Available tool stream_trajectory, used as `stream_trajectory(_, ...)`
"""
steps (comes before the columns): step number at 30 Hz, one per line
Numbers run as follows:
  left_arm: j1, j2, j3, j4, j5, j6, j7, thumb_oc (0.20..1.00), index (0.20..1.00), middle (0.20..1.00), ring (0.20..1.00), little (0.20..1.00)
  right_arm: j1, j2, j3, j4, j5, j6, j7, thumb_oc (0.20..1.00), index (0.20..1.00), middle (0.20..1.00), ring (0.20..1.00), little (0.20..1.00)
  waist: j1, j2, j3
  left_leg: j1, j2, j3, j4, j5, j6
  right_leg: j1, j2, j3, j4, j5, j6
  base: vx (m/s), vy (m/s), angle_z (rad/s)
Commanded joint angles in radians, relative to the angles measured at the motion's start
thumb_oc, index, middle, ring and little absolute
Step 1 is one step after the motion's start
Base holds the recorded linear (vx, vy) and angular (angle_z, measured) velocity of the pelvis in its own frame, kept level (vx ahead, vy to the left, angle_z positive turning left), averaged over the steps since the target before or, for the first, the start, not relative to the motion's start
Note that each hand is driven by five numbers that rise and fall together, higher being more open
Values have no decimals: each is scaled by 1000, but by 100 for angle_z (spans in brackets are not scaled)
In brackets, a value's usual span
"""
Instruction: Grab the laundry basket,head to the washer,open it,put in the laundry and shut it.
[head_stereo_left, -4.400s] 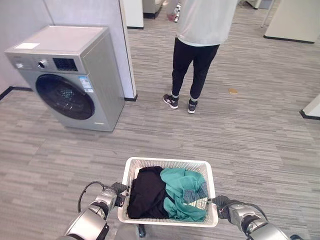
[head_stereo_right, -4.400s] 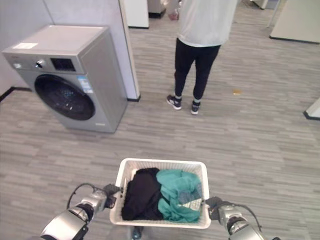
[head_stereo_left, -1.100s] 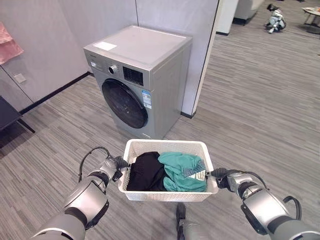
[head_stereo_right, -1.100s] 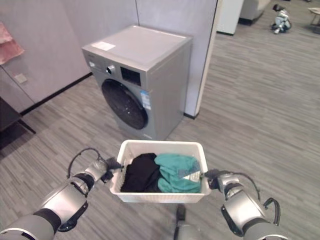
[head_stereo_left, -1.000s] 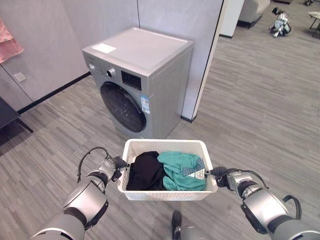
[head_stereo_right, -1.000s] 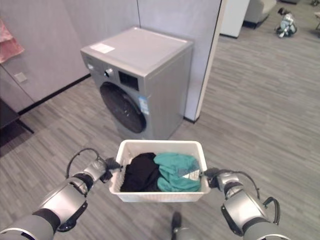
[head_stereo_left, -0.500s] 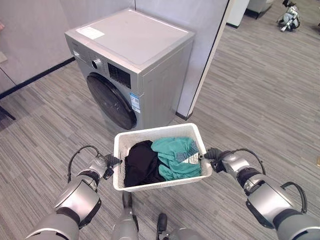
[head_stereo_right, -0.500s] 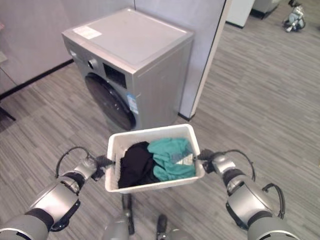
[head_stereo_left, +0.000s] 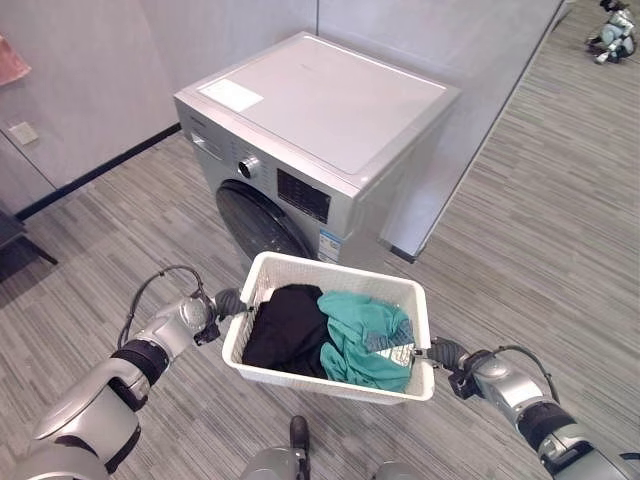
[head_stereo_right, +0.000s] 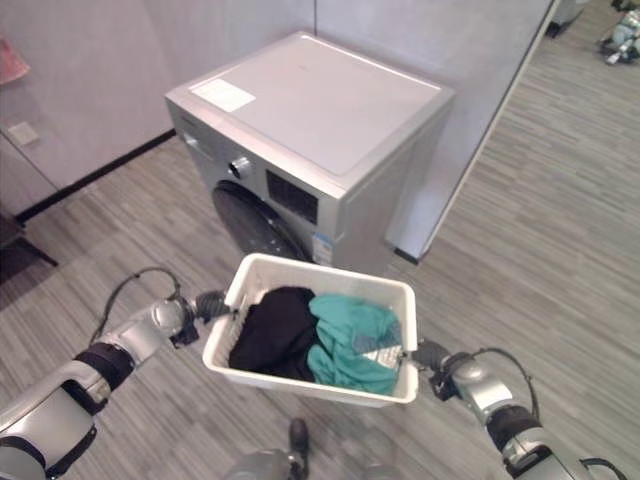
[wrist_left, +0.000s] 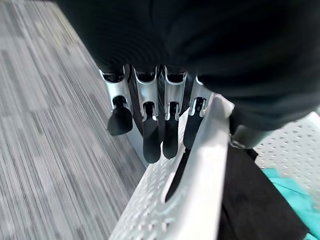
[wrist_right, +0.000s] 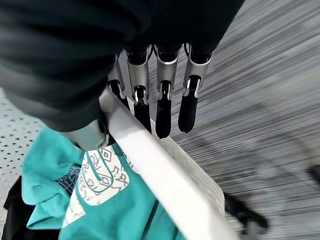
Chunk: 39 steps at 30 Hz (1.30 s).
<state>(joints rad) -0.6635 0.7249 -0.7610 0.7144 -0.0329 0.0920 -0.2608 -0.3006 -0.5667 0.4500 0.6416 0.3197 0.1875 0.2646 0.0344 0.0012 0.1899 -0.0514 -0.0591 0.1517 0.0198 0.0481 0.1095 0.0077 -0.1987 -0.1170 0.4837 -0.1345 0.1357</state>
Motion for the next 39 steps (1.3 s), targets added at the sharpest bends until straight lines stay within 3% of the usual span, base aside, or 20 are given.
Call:
stream_trajectory(1,-5,-25,32,-99,-41,-44,-17,200,200,200,200,200,-82,18,-21,-73,4,-89,46,200,200,200,200,200,11,14,-70,-74,45,-23,116,-64,-58,-54,23,-26,-20,192,1,99,130,5)
stream_trajectory(2,-18,-19,35,-112,-42,-40,-11,200,200,200,200,200,-69,3,-30,-96,1,-82,43,200,200,200,200,200,-6,11,-62,-61,35,-45,113,-66,-56,-80,89,21,-7,140,-9,104,83,8)
stream_trajectory(3,-19,-22,38,-112,-39,-34,-15,200,200,200,200,200,-63,-5,-43,-107,2,-79,44,200,200,200,200,200,-11,11,-59,-55,31,-55,109,-62,-57,-103,119,30,-27,116,-17,73,34,13)
stream_trajectory(4,-20,-23,38,-112,-39,-34,-15,200,200,200,200,200,-62,-5,-44,-109,2,-78,44,200,200,200,200,200,-11,10,-58,-54,31,-55,110,-63,-57,-102,118,29,-25,114,-18,40,-12,28)
stream_trajectory(5,-16,-1,62,-154,-34,-28,-5,200,200,200,200,200,-59,-12,-56,-164,5,-75,46,200,200,200,200,200,1,12,-49,-40,45,-45,98,-67,-69,-125,73,-58,-137,88,-27,19,-35,35)
stream_trajectory(6,-13,0,64,-158,-34,-25,-6,200,200,200,200,200,-57,-12,-56,-167,5,-74,46,200,200,200,200,200,-3,14,-48,-38,45,-50,98,-68,-70,-118,74,-64,-142,89,-28,22,-149,-7)
stream_trajectory(7,-1,48,73,-209,-31,-29,-17,200,200,200,200,200,-60,-31,-52,-189,-3,-75,55,200,200,200,200,200,1,9,-36,-36,59,-57,112,-81,-86,-154,37,-76,-260,129,-14,54,-199,-21)
stream_trajectory(9,15,93,96,-252,-29,-47,-24,200,200,200,200,200,-28,-72,-58,-290,-15,-70,87,200,200,200,200,200,-3,-21,-20,-32,57,-76,163,-108,-99,-136,20,-12,-345,168,7,87,-225,-20)
stream_trajectory(11,18,122,99,-281,-46,-42,-49,200,200,200,200,200,-4,-104,-62,-358,9,-60,117,200,200,200,200,200,12,-38,-21,-39,58,-77,183,-116,-106,-101,19,-17,-387,188,5,49,-182,10)
stream_trajectory(15,97,301,81,-405,-186,-53,-115,200,200,200,200,200,26,-257,-39,-546,131,-60,194,200,200,200,200,200,23,-38,-53,-26,71,-93,167,-109,-127,-30,47,-50,-445,188,-3,100,-153,39)
stream_trajectory(18,117,378,59,-475,-242,-51,-150,200,200,200,200,200,5,-323,-9,-622,167,-50,222,200,200,200,200,200,21,-34,-65,-7,78,-101,139,-101,-136,-12,55,-65,-452,179,-6,84,-78,26)
stream_trajectory(20,99,574,4,-622,-356,-62,-179,200,200,200,200,200,-92,-491,81,-765,284,-46,261,200,200,200,200,200,30,-33,-88,21,94,-118,83,-81,-153,12,64,-86,-466,164,-9,137,-131,9)
stream_trajectory(23,119,623,29,-662,-414,-62,-162,200,200,200,200,200,-125,-543,93,-796,308,-54,250,200,200,200,200,200,35,-32,-96,26,97,-124,68,-76,-157,17,65,-92,-475,163,-7,57,-36,14)
stream_trajectory(24,109,709,12,-732,-514,-64,-167,200,200,200,200,200,-194,-615,145,-824,385,-63,256,200,200,200,200,200,48,-32,-107,43,102,-125,54,-78,-160,31,65,-100,-483,162,-4,78,-24,18)
stream_trajectory(27,84,794,-14,-784,-587,-67,-171,200,200,200,200,200,-286,-691,223,-872,452,-60,273,200,200,200,200,200,48,-34,-124,51,106,-123,41,-72,-164,32,64,-100,-482,162,-1,82,-19,4)
stream_trajectory(28,53,824,-35,-795,-605,-65,-180,200,200,200,200,200,-331,-725,254,-901,465,-58,283,200,200,200,200,200,47,-34,-131,53,107,-122,37,-72,-165,34,64,-102,-482,160,0,78,-7,4)
stream_trajectory(31,-171,889,-237,-805,-683,-69,-200,200,200,200,200,200,-534,-810,425,-908,561,-72,291,200,200,200,200,200,41,-33,-153,73,113,-117,20,-70,-172,47,64,-105,-490,161,6,79,-1,1)
stream_trajectory(33,-556,883,-601,-768,-777,-85,-216,200,200,200,200,200,-717,-861,630,-852,703,-80,309,200,200,200,200,200,40,-30,-173,89,119,-114,1,-63,-179,56,66,-107,-492,160,10,76,-2,2)
stream_trajectory(36,-642,845,-639,-702,-819,-97,-223,200,200,200,200,200,-954,-904,851,-784,735,-88,319,200,200,200,200,200,30,-8,-187,103,126,-113,-28,-50,-186,63,69,-110,-504,163,15,48,-6,0)
stream_trajectory(39,-663,820,-639,-646,-834,-99,-212,200,200,200,200,200,-1039,-911,911,-736,739,-108,298,200,200,200,200,200,24,1,-193,109,129,-111,-47,-43,-190,64,70,-113,-512,166,18,15,4,1)
